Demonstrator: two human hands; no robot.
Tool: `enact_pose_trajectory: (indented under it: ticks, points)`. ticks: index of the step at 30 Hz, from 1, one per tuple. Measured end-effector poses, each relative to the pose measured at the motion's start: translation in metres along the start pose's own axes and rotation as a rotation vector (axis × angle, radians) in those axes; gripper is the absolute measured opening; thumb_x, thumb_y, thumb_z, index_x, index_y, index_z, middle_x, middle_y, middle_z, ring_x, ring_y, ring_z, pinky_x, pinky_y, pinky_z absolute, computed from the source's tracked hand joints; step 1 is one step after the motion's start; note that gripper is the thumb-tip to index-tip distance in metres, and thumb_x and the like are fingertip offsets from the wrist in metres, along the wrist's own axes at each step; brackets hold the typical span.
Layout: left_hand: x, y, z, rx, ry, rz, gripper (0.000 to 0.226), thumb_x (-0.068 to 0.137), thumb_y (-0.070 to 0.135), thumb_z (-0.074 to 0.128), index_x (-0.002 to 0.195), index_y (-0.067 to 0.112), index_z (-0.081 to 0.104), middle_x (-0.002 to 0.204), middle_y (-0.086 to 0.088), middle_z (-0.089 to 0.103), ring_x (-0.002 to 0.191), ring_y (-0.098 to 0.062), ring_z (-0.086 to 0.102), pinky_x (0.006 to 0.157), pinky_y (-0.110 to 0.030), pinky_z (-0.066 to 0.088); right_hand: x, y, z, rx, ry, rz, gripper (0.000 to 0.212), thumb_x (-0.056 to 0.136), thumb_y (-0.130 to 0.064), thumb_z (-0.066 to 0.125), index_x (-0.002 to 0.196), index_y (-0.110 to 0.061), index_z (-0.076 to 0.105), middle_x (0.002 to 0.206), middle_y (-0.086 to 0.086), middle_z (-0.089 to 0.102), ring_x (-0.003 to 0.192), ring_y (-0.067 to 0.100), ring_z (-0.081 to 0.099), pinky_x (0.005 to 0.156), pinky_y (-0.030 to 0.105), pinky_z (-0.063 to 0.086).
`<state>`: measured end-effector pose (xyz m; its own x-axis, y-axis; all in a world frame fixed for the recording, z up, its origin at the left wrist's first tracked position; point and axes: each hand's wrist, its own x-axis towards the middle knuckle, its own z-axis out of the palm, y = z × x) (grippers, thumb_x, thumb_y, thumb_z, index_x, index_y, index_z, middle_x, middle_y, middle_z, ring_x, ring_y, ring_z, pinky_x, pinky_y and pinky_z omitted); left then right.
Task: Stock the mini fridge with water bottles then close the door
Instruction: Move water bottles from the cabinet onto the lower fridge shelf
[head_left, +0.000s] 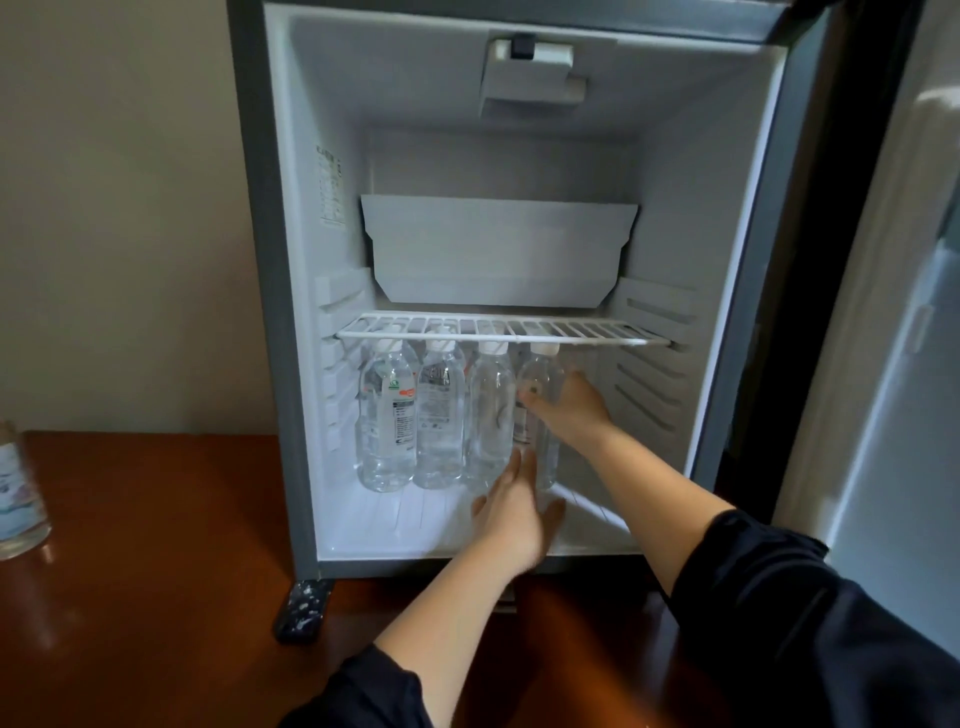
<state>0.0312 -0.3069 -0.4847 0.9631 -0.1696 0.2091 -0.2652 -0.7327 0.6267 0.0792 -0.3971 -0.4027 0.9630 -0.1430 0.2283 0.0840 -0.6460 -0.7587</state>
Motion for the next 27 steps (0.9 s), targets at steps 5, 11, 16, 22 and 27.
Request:
enact_pose_trajectory:
  ticks: [5, 11, 16, 22, 27]
  points:
    - [-0.019, -0.006, -0.031, -0.016, -0.064, -0.107, 0.035, 0.089, 0.047, 0.05, 0.107, 0.019, 0.058, 0.118, -0.006, 0.061, 0.109, -0.028, 0.057, 0.096, -0.037, 0.045, -0.019, -0.001, -0.002, -0.248, 0.013, 0.033, 0.058, 0.09, -0.037, 0.058, 0.136, -0.009, 0.037, 0.12, 0.012, 0.059, 0.103, 0.03, 0.061, 0.079, 0.037, 0.052]
    - [-0.05, -0.027, -0.079, -0.042, -0.079, -0.116, 0.029, 0.089, 0.041, 0.054, 0.099, 0.015, 0.063, 0.104, -0.006, 0.065, 0.1, -0.024, 0.061, 0.09, -0.032, 0.047, -0.051, -0.019, -0.003, -0.377, -0.179, -0.131, 0.022, 0.087, -0.029, 0.061, 0.076, -0.012, 0.053, 0.072, 0.004, 0.053, 0.068, 0.021, 0.052, 0.064, 0.03, 0.043]
    - [-0.091, -0.048, -0.123, 0.06, -0.077, -0.115, 0.029, 0.09, 0.036, 0.055, 0.104, 0.013, 0.064, 0.1, 0.0, 0.059, 0.097, -0.015, 0.055, 0.085, -0.023, 0.04, -0.085, -0.048, 0.019, -0.437, -0.369, -0.242, 0.029, 0.088, -0.038, 0.06, 0.099, -0.012, 0.063, 0.094, 0.01, 0.071, 0.086, 0.026, 0.069, 0.077, 0.037, 0.056]
    - [-0.143, -0.09, -0.18, 0.163, -0.045, -0.22, 0.033, 0.091, 0.039, 0.052, 0.109, 0.015, 0.064, 0.096, 0.003, 0.062, 0.098, -0.016, 0.058, 0.085, -0.027, 0.045, -0.116, -0.093, 0.066, -0.453, -0.663, -0.351, 0.034, 0.091, -0.036, 0.057, 0.117, -0.013, 0.057, 0.113, 0.011, 0.063, 0.093, 0.026, 0.07, 0.076, 0.035, 0.055]
    - [-0.179, -0.135, -0.221, 0.145, 0.01, -0.334, 0.033, 0.09, 0.044, 0.051, 0.111, 0.021, 0.062, 0.104, 0.004, 0.062, 0.103, -0.014, 0.058, 0.087, -0.026, 0.046, -0.137, -0.131, 0.111, -0.449, -0.772, -0.458, 0.03, 0.091, -0.036, 0.057, 0.111, -0.013, 0.059, 0.107, 0.013, 0.063, 0.083, 0.023, 0.068, 0.06, 0.026, 0.049]
